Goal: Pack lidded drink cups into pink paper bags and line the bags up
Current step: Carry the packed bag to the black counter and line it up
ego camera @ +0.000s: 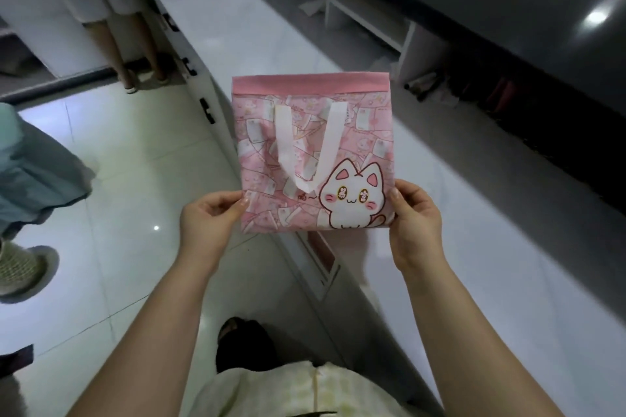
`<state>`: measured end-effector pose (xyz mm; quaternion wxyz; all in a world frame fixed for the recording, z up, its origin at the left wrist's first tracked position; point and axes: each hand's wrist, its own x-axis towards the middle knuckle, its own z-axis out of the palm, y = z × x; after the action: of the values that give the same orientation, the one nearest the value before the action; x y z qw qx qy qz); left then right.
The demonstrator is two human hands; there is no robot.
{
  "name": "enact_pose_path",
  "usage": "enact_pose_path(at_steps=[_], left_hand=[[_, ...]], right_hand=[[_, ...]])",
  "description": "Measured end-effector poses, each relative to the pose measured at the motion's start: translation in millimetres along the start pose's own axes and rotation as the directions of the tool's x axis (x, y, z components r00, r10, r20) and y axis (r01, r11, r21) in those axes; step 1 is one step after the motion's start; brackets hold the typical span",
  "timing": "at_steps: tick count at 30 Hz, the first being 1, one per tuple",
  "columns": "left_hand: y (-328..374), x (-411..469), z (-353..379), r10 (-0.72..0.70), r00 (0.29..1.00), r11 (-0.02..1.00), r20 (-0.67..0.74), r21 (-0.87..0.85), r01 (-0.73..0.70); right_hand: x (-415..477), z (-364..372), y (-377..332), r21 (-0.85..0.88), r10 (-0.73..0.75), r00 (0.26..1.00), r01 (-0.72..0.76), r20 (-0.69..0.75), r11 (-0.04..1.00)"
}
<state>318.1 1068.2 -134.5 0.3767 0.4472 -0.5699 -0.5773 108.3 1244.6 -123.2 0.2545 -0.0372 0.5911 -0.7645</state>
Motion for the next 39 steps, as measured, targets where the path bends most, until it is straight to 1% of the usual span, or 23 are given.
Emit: enact_pose_path(at_steps=[4, 8, 13, 16, 18, 20, 23, 29, 32, 35, 39], left_hand=[[9, 28, -34, 0.01, 0.999, 1.0, -0.038, -0.007, -0.01], [23, 71, -87, -0.039, 0.997, 0.993, -0.066, -0.117, 0.032], [38, 134, -161, -0.111, 0.993, 0.972, -0.045, -0.214, 0.099], [41, 175, -198, -0.125, 0.986, 0.971, -0.112, -0.219, 0.098], [39, 200, -219, -0.107, 0.977, 0.984, -0.183, -0.159, 0.078], [35, 220, -237, -0.081, 0.977, 0.994, -0.195, -0.093, 0.063], [28, 243, -259, -0.106, 0.98, 0.993, -0.17, -0.061, 0.097], [13, 274, -287, -0.196, 0.963, 0.973, -0.183, -0.16, 0.167], [15, 292, -291, -0.221, 0.952, 0.96, -0.213, -0.22, 0.174], [23, 317, -296, -0.216, 0.948, 0.955, -0.235, -0.254, 0.154], [39, 362, -301, -0.203, 0.936, 0.953, -0.288, -0.278, 0.122]], right_hand=[[9, 54, 4, -0.032, -0.018, 0.999, 0.019, 0.036, 0.999], [15, 132, 11, -0.045, -0.041, 0.994, 0.046, 0.105, 0.998], [18, 237, 33, -0.071, -0.071, 0.984, 0.083, 0.164, 0.994], [15, 294, 54, -0.086, -0.052, 0.984, 0.067, 0.171, 0.994], [12, 325, 67, -0.102, -0.045, 0.985, 0.063, 0.169, 0.993], [11, 349, 77, -0.108, -0.07, 0.987, 0.086, 0.146, 0.99], [13, 375, 90, -0.118, -0.075, 0.99, 0.089, 0.122, 0.989], [27, 416, 104, -0.174, -0.009, 0.988, 0.037, 0.156, 0.984], [39, 438, 103, -0.197, -0.018, 0.987, 0.05, 0.16, 0.979], [57, 468, 99, -0.144, -0.039, 0.981, 0.067, 0.19, 0.987], [87, 514, 93, -0.036, -0.023, 0.967, 0.033, 0.252, 0.999]])
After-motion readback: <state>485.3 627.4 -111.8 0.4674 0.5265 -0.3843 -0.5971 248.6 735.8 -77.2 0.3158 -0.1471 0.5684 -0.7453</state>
